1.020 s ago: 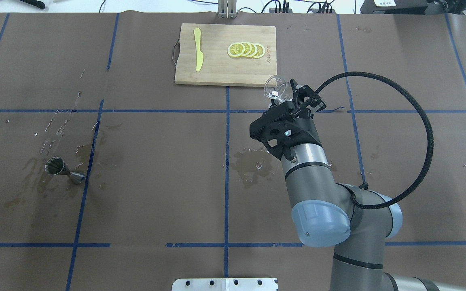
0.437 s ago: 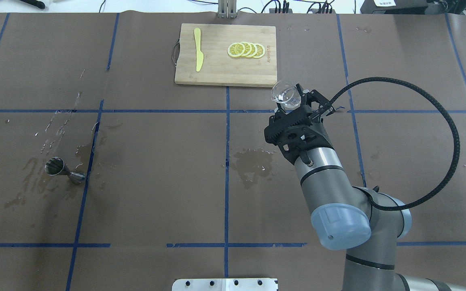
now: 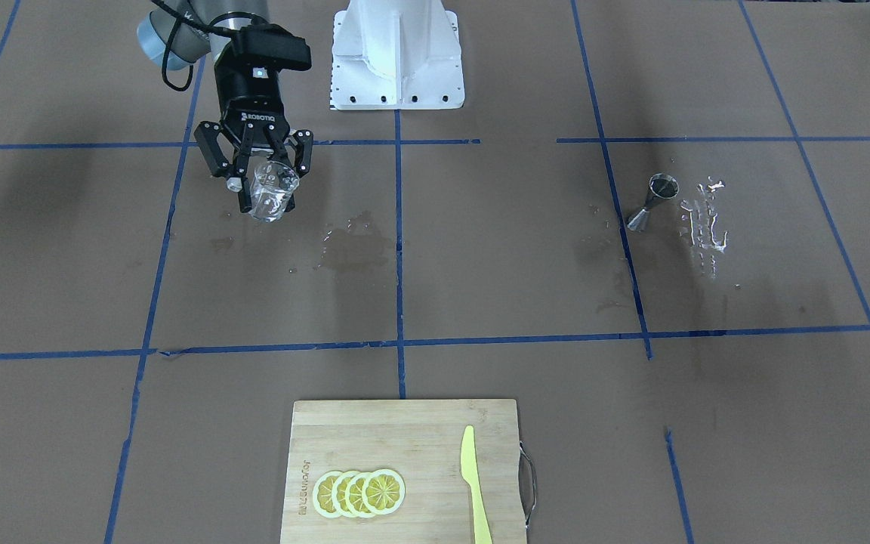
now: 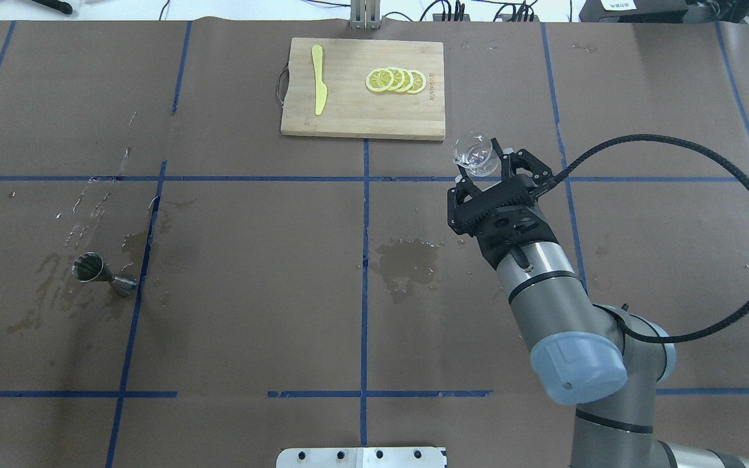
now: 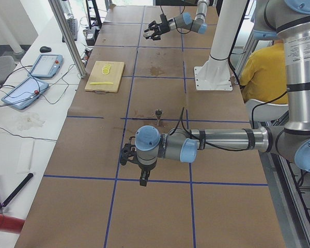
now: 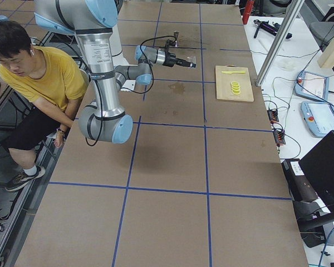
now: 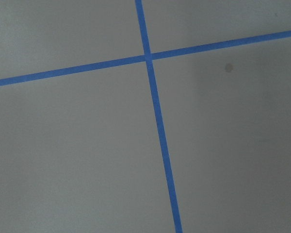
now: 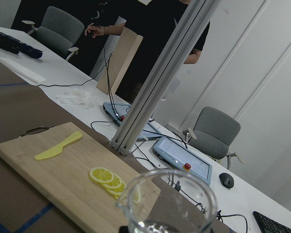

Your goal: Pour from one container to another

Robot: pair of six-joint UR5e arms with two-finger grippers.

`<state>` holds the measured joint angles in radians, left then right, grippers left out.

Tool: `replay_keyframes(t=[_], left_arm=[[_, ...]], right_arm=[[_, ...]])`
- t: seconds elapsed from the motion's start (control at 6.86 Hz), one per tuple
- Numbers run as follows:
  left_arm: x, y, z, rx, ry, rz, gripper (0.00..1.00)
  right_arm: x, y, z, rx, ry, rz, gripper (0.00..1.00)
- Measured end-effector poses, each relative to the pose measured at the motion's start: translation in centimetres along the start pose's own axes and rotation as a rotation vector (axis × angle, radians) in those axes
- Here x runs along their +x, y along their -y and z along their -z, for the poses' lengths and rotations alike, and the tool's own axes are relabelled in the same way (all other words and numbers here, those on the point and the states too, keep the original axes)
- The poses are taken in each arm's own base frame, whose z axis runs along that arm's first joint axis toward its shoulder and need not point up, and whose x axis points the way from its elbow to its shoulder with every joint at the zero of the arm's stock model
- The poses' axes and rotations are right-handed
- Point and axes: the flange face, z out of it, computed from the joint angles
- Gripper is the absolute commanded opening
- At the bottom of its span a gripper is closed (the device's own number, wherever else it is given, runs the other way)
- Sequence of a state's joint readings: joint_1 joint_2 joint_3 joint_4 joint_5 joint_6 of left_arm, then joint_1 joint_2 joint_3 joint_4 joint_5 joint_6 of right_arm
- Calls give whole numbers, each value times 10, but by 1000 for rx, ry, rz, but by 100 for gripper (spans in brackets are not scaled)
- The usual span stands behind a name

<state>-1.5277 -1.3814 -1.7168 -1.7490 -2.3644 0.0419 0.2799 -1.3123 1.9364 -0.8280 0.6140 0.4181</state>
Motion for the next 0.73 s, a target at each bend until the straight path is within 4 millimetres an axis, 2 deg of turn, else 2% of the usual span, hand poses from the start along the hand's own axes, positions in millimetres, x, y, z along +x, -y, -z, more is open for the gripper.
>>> replay_keyframes(t=[0.44,0.73], left_arm=[[0,0,0,0,3,1,100],[0,0,0,0,3,0,100]], right_arm=[[49,-67,13,8,6,-184,0],[69,-111,16,-18,2,-348,0]])
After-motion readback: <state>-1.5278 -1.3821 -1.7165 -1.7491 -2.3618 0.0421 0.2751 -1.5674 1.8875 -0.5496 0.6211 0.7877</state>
